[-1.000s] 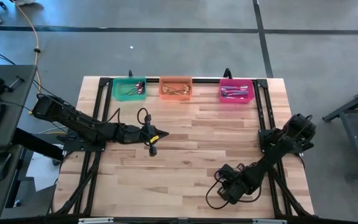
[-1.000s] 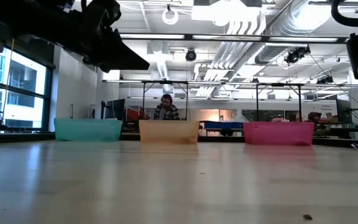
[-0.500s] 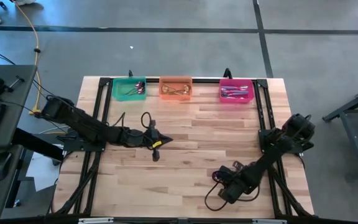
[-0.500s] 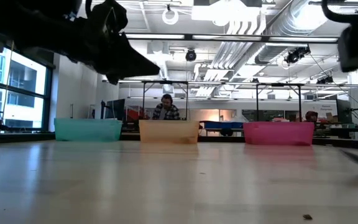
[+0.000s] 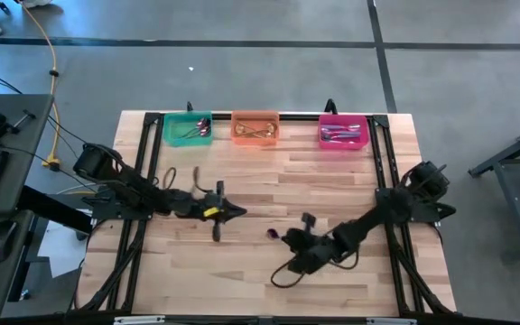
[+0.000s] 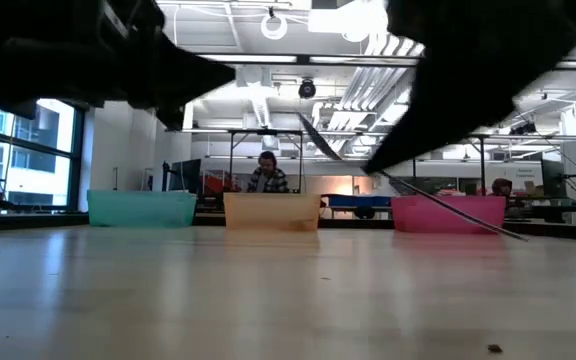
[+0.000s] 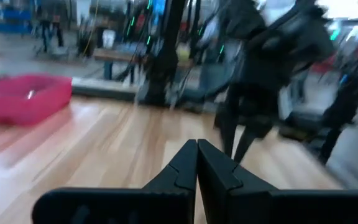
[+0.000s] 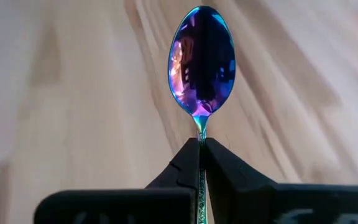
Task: Sort silverware by color (type)
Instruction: Put the blue spoon into the green bin
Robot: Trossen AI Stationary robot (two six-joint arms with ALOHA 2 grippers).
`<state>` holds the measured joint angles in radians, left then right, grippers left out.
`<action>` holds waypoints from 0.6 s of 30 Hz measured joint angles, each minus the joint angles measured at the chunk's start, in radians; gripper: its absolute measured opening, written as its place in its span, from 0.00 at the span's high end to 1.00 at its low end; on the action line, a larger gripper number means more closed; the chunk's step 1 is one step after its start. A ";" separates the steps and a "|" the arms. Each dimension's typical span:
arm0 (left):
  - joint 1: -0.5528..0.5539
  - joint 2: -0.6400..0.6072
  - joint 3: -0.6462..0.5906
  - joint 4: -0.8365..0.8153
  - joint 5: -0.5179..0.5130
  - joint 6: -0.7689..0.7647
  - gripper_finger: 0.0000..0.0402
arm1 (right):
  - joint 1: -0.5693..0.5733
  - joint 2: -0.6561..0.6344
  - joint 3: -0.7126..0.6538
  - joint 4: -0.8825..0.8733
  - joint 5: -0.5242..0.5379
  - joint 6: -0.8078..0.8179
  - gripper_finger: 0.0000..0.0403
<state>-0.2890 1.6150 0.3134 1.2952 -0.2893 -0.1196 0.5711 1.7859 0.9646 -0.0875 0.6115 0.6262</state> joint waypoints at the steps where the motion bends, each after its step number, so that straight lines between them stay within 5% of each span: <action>1: -0.007 -0.001 -0.017 0.051 0.000 0.001 0.99 | -0.015 0.000 0.000 0.053 -0.001 -0.053 1.00; 9: -0.048 0.001 -0.074 0.147 -0.001 0.037 0.88 | -0.133 -0.007 0.001 0.478 -0.027 -0.442 1.00; 18: -0.054 0.001 -0.015 0.137 0.026 0.108 0.66 | -0.214 -0.008 0.002 0.901 -0.201 -0.681 1.00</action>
<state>-0.3426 1.6157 0.2989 1.4326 -0.2628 -0.0118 0.3574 1.7777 0.9661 0.8136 0.4103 -0.0546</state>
